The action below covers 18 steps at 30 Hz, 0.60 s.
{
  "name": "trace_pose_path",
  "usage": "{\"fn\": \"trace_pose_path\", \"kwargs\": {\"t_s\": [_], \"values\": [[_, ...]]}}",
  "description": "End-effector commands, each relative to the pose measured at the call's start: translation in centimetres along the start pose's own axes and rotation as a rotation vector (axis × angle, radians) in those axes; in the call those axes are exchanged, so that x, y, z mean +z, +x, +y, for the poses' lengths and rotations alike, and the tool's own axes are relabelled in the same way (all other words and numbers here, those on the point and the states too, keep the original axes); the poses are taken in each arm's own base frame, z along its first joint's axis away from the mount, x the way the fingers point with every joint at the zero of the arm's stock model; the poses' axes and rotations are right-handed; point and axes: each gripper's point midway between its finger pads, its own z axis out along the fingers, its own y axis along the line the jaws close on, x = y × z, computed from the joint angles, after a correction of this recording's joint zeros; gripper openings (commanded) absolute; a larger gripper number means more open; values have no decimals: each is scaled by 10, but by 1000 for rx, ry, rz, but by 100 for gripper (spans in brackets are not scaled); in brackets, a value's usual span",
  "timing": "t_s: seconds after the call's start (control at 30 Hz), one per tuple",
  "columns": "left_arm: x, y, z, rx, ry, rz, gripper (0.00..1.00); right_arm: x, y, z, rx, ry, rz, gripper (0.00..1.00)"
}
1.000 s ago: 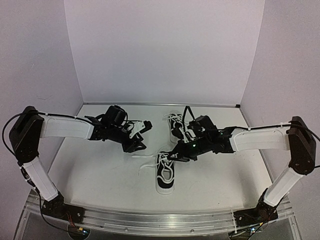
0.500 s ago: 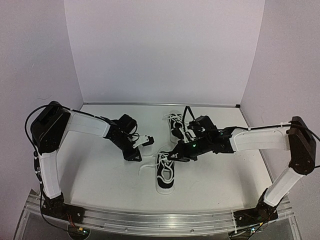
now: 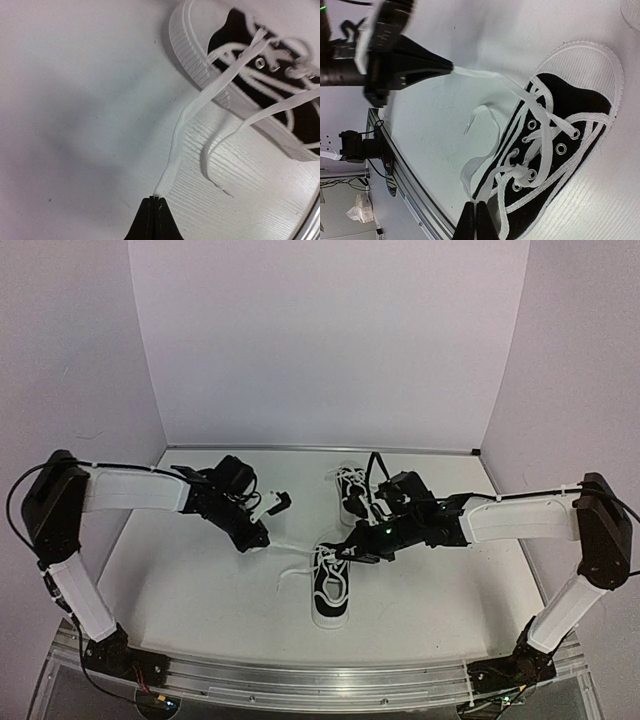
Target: Tie the shoes
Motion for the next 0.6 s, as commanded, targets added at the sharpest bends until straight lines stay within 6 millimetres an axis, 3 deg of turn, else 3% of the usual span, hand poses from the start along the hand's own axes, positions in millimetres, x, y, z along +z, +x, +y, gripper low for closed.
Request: {"fn": "trace_pose_path", "kwargs": {"t_s": [0.0, 0.2, 0.3, 0.47, 0.57], "values": [[-75, -37, -12, -132, -83, -188, 0, -2, -6, 2, -21, 8, -37, 0], [-120, -18, -58, -173, -100, -224, 0, -3, -8, -2, -10, 30, -53, 0], [-136, 0, -76, -191, -67, -200, 0, -3, -10, -3, -10, 36, -61, 0], [-140, 31, -110, -164, 13, -101, 0, 0, -14, -4, -14, 46, -66, 0], [-135, 30, -145, -78, 103, -79, 0, 2, -15, -4, -21, 50, -64, 0]]}}
